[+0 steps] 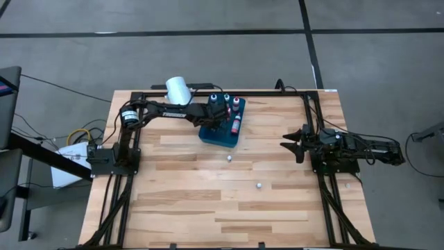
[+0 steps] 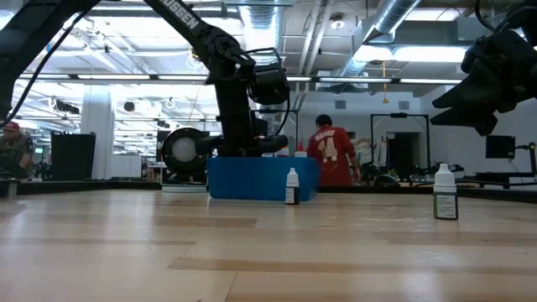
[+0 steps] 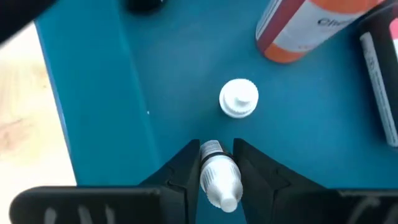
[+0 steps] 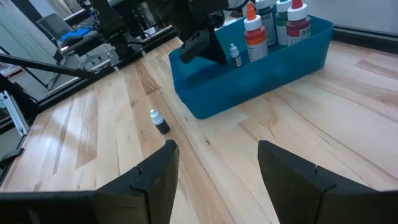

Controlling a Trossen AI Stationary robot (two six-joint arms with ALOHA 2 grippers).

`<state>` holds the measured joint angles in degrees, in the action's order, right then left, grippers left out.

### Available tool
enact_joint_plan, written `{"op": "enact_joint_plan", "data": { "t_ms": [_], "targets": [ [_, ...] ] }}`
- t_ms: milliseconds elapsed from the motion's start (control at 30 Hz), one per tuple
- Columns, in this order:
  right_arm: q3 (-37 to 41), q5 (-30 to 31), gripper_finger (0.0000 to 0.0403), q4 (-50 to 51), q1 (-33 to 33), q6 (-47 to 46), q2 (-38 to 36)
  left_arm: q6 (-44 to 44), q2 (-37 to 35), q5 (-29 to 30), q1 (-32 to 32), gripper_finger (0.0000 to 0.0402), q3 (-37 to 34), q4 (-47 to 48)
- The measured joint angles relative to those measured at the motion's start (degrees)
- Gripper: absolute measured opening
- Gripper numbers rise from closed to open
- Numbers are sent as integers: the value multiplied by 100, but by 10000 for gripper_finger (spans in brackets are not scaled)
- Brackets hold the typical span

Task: Pick & Place food coloring
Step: Put the small black food coloring bottle into the blue bin

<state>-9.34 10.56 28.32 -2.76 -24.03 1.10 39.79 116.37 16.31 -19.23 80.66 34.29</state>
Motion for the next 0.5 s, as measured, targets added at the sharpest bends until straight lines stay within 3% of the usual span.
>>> {"op": "enact_joint_plan", "data": {
  "t_ms": [500],
  "targets": [
    [0, -1, 207, 1, -1, 0, 0, -144, 1, -110, -228, 78, 2, -55]
  ]
}}
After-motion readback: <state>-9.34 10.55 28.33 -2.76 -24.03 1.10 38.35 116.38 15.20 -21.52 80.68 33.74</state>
